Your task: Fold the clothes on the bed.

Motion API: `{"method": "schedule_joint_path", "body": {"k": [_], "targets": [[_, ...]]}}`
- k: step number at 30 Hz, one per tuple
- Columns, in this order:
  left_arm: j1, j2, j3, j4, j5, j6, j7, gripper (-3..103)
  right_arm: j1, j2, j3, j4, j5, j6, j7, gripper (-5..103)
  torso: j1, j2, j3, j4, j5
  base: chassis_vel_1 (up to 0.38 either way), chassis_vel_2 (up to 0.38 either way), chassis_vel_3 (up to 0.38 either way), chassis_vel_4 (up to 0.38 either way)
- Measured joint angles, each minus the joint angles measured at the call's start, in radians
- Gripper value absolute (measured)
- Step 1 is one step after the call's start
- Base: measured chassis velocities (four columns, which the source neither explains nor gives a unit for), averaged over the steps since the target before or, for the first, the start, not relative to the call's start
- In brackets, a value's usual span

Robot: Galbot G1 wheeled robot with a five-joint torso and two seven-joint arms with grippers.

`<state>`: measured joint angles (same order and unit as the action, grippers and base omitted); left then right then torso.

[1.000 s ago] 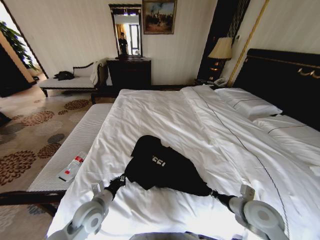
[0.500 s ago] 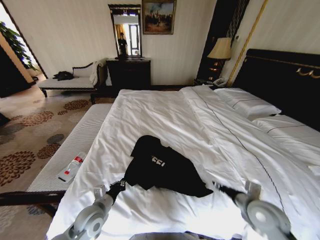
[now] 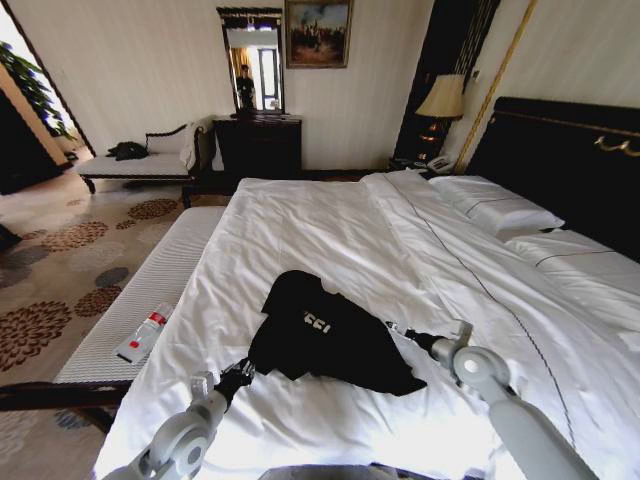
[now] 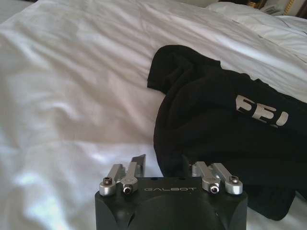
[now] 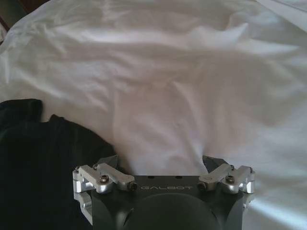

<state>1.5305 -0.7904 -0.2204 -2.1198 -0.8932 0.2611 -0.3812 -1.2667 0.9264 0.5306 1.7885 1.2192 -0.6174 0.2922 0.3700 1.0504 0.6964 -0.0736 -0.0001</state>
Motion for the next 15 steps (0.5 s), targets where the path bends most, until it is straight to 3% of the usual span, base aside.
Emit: {"method": "schedule_joint_path", "body": {"k": [2, 4, 5, 10, 11, 13, 15], "targets": [[0.001, 0.014, -0.001, -0.004, 0.002, 0.0, 0.001, 57, 0.018, 0.003, -0.011, -0.028, -0.002, 0.003, -0.005, 91, 0.0, 0.0, 0.0, 0.0001, 0.0, 0.0, 0.0, 0.0, 0.0], [0.003, 0.018, -0.004, -0.007, 0.003, 0.0, 0.002, 57, 0.024, 0.005, -0.015, -0.035, 0.002, 0.004, -0.006, 86, 0.0, 0.0, 0.0, 0.0004, 0.0, 0.0, 0.0, 0.0, 0.0], [0.003, 0.02, -0.005, -0.008, 0.003, 0.0, 0.002, 62, 0.025, 0.006, -0.015, -0.037, 0.004, 0.005, -0.006, 86, 0.0, 0.0, 0.0, 0.0005, 0.0, 0.0, 0.0, 0.0, 0.0], [-0.003, 0.036, -0.013, -0.018, 0.001, 0.0, 0.003, 84, 0.03, 0.026, -0.012, -0.025, 0.038, 0.006, -0.001, 65, 0.0, 0.0, 0.0, 0.0004, 0.0, 0.0, 0.0, 0.0, 0.0], [-0.004, 0.04, -0.015, -0.023, 0.001, -0.001, 0.003, 89, 0.031, 0.031, -0.006, -0.021, 0.047, 0.006, 0.004, 70, 0.0, 0.0, 0.0, 0.0005, 0.0, 0.0, 0.0, 0.0, 0.0], [-0.004, 0.042, -0.015, -0.024, 0.0, -0.001, 0.003, 89, 0.031, 0.032, -0.004, -0.02, 0.05, 0.006, 0.005, 70, 0.0, 0.0, 0.0, 0.0005, 0.0, 0.0, 0.0, 0.0, 0.0], [-0.005, 0.051, -0.02, -0.033, -0.001, -0.003, 0.004, 97, 0.03, 0.035, 0.008, -0.01, 0.079, 0.005, 0.017, 80, 0.0, 0.0, 0.0, 0.0003, 0.0, 0.0, 0.0, 0.0, 0.0]]}}
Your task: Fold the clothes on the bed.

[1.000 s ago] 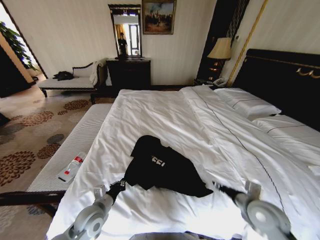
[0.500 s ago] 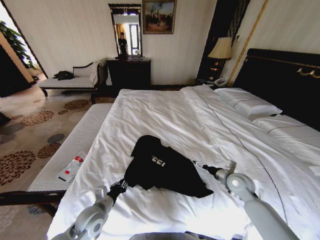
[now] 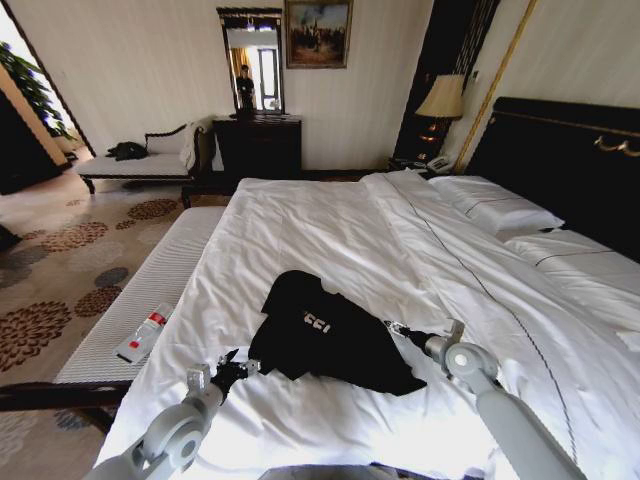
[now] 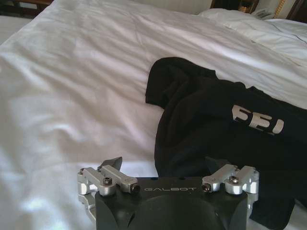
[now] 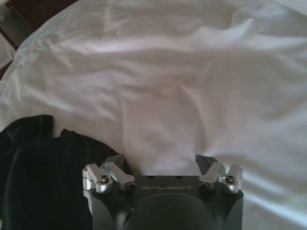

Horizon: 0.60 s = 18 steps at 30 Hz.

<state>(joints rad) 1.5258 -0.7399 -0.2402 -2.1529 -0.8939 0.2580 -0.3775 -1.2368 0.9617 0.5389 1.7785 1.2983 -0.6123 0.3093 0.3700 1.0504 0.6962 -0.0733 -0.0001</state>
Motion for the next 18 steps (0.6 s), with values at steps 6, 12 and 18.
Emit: {"method": "schedule_joint_path", "body": {"k": [6, 12, 18], "targets": [[0.006, 0.005, -0.012, -0.011, -0.005, -0.003, -0.001, 100, 0.006, 0.007, -0.006, 0.008, 0.032, -0.01, 0.008, 99, 0.0, 0.0, 0.0, 0.0001, -0.0001, 0.0, 0.0, 0.0, 0.0], [0.015, 0.021, -0.031, -0.025, -0.016, -0.003, 0.001, 100, 0.019, 0.02, -0.024, 0.008, 0.048, -0.021, 0.008, 94, 0.0, 0.0, 0.0, 0.0001, 0.0001, 0.0, 0.0, 0.0, 0.0], [0.019, 0.026, -0.043, -0.029, -0.018, -0.004, 0.002, 100, 0.038, 0.036, -0.045, 0.014, 0.079, -0.038, 0.017, 73, 0.0, 0.0, 0.0, 0.0002, 0.0, 0.0, 0.0, 0.0, 0.0]]}}
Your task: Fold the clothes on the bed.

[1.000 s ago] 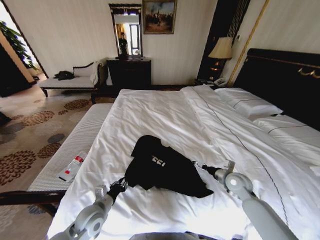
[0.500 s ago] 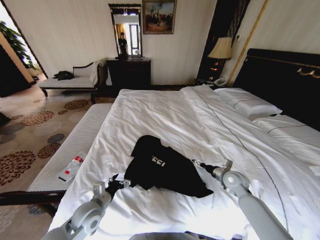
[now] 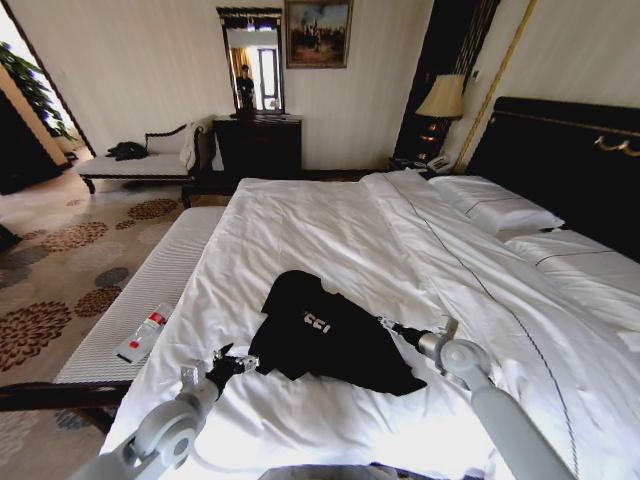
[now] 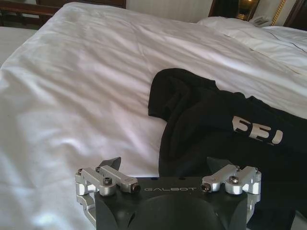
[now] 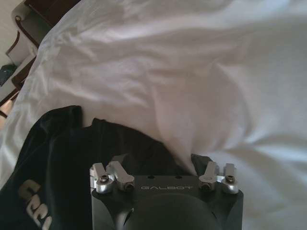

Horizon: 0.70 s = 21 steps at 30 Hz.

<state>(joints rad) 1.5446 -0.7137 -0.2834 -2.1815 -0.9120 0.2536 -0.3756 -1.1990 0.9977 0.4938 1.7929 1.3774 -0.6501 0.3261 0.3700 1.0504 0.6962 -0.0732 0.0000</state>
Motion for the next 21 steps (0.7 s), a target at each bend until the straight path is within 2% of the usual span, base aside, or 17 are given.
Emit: {"method": "schedule_joint_path", "body": {"k": [2, 4, 7, 8, 10, 11, 13, 16, 19, 21], "targets": [[-0.002, -0.001, -0.004, 0.005, -0.004, -0.001, -0.001, 100, 0.001, 0.004, -0.011, 0.003, 0.005, -0.006, 0.002, 62, 0.0, 0.0, 0.0, -0.0001, 0.0, 0.0, 0.0, 0.0, 0.0], [-0.003, -0.001, -0.005, 0.007, -0.006, -0.001, -0.001, 100, 0.001, 0.005, -0.013, 0.003, 0.005, -0.006, 0.002, 62, 0.0, 0.0, 0.0, -0.0001, 0.0, 0.0, 0.0, 0.0, 0.0], [-0.01, 0.0, -0.011, 0.014, -0.017, -0.002, -0.003, 100, -0.001, 0.01, -0.018, 0.006, 0.005, -0.011, 0.002, 47, 0.0, 0.0, 0.0, 0.0, 0.0, 0.0, 0.0, 0.0, 0.0], [-0.01, 0.0, -0.011, 0.014, -0.017, -0.002, -0.003, 100, -0.001, 0.01, -0.018, 0.006, 0.005, -0.011, 0.002, 47, 0.0, 0.0, 0.0, 0.0, 0.0, 0.0, 0.0, 0.0, 0.0], [-0.022, 0.001, -0.017, 0.02, -0.037, -0.002, -0.008, 100, -0.007, 0.012, -0.02, 0.012, 0.005, -0.017, 0.004, 36, 0.0, 0.0, 0.0, -0.0001, 0.0, 0.0, 0.0, 0.0, 0.0], [-0.022, 0.001, -0.017, 0.02, -0.037, -0.002, -0.008, 100, -0.007, 0.012, -0.02, 0.012, 0.005, -0.017, 0.004, 36, 0.0, 0.0, 0.0, -0.0001, 0.0, 0.0, 0.0, 0.0, 0.0], [-0.035, 0.0, -0.016, 0.026, -0.051, -0.002, -0.015, 100, -0.009, 0.014, -0.02, 0.017, 0.005, -0.018, 0.007, 24, 0.0, 0.0, 0.0, -0.0001, 0.0, 0.0, 0.0, 0.0, 0.0], [-0.04, -0.001, -0.013, 0.027, -0.053, -0.002, -0.018, 100, -0.009, 0.015, -0.018, 0.02, 0.005, -0.017, 0.009, 19, 0.0, 0.0, 0.0, -0.0001, 0.0, 0.0, 0.0, 0.0, 0.0], [-0.047, 0.0, -0.012, 0.026, -0.052, -0.002, -0.02, 100, -0.008, 0.009, -0.012, 0.023, 0.003, -0.009, 0.009, 3, 0.0, 0.0, 0.0, 0.0, 0.0, 0.0, 0.0, 0.0, 0.0], [-0.051, 0.001, -0.013, 0.024, -0.05, -0.002, -0.02, 100, -0.007, 0.007, -0.011, 0.024, 0.0, -0.006, 0.008, 2, 0.0, 0.0, 0.0, 0.0, 0.0, 0.0, 0.0, 0.0, 0.0]]}}
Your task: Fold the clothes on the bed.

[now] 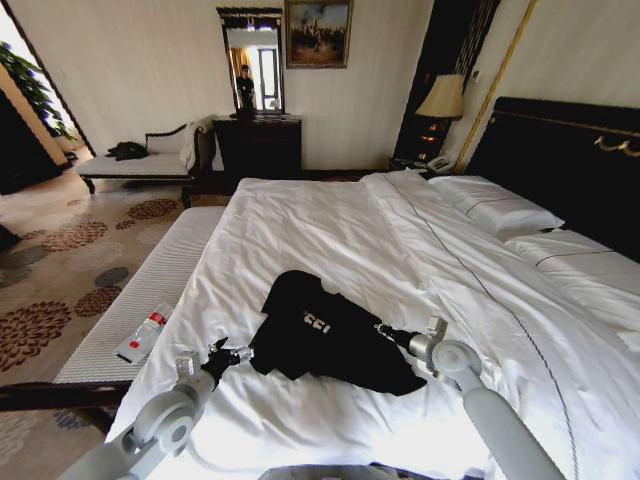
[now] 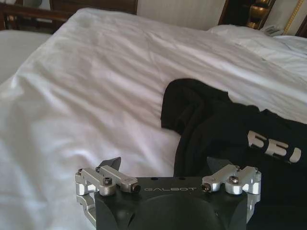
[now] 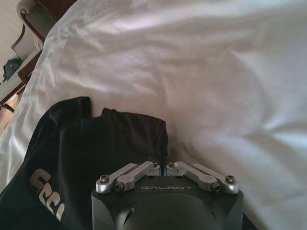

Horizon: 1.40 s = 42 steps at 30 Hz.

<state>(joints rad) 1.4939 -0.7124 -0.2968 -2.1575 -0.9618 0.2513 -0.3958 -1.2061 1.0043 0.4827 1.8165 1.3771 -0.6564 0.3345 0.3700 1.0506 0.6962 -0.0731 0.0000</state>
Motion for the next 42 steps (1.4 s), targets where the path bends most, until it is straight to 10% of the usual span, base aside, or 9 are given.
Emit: {"method": "schedule_joint_path", "body": {"k": [14, 28, 42], "targets": [[-0.135, 0.09, -0.008, -0.039, -0.035, -0.009, 0.001, 100, 0.041, -0.021, -0.038, -0.041, -0.354, 0.145, -0.115, 1, 0.0, 0.0, 0.0, 0.0, 0.0001, 0.0, 0.0, 0.0, 0.0], [-0.412, 0.123, 0.116, 0.134, -0.112, 0.008, 0.029, 100, 0.096, -0.031, -0.143, -0.089, -0.413, 0.178, -0.143, -1, 0.0, 0.0, 0.0, 0.0003, 0.0004, 0.0, 0.0, 0.0, 0.0], [-0.387, 0.108, 0.137, 0.125, -0.111, 0.013, 0.028, 100, 0.173, -0.028, -0.162, -0.184, -0.415, 0.22, -0.155, 48, 0.0, 0.0, 0.0, -0.0001, -0.0001, 0.0, 0.0, 0.0, 0.0]]}}
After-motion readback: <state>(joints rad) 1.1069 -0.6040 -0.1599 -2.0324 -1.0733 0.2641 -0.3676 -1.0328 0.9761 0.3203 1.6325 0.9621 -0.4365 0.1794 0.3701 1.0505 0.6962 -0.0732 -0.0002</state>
